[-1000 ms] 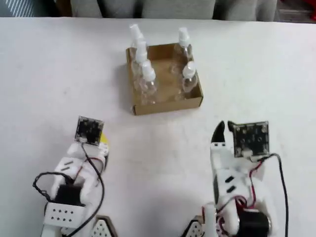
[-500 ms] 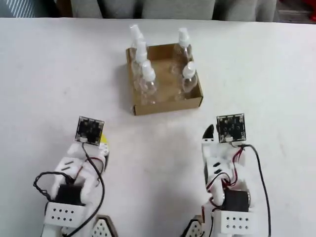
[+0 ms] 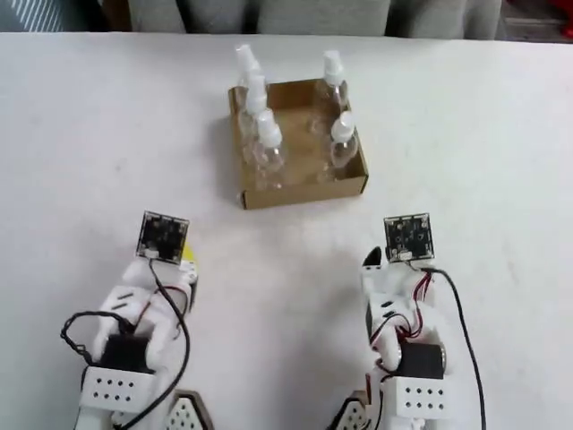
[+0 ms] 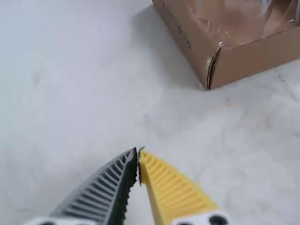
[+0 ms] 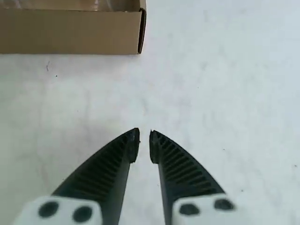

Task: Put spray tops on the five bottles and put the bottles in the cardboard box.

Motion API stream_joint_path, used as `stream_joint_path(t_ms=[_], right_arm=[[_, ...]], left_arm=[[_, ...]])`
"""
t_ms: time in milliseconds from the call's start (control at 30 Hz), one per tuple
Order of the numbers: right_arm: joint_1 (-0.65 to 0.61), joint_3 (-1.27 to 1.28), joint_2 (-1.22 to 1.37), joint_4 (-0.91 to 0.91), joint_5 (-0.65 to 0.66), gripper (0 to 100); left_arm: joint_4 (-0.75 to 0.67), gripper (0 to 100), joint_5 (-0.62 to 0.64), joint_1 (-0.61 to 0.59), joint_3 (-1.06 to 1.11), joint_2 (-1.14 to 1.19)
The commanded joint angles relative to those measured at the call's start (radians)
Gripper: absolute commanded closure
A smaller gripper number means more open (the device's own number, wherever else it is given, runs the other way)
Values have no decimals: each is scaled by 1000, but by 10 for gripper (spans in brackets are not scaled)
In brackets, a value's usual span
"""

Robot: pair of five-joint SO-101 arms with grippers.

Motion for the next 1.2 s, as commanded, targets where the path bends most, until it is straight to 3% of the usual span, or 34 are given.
stream_joint_path(t_ms=[0,400,700,1167], right_arm=[[5,11,-10,7,8,982],[-2,11,-10,179,8,982],[5,8,-10,283,3,981],[5,8,-10,283,8,981]], left_arm=[[26,980,-11,-8,-5,-16],[229,980,-11,-8,-5,-21],[241,980,-8,-8,-5,-22],[241,980,-9,-8,-5,-22]])
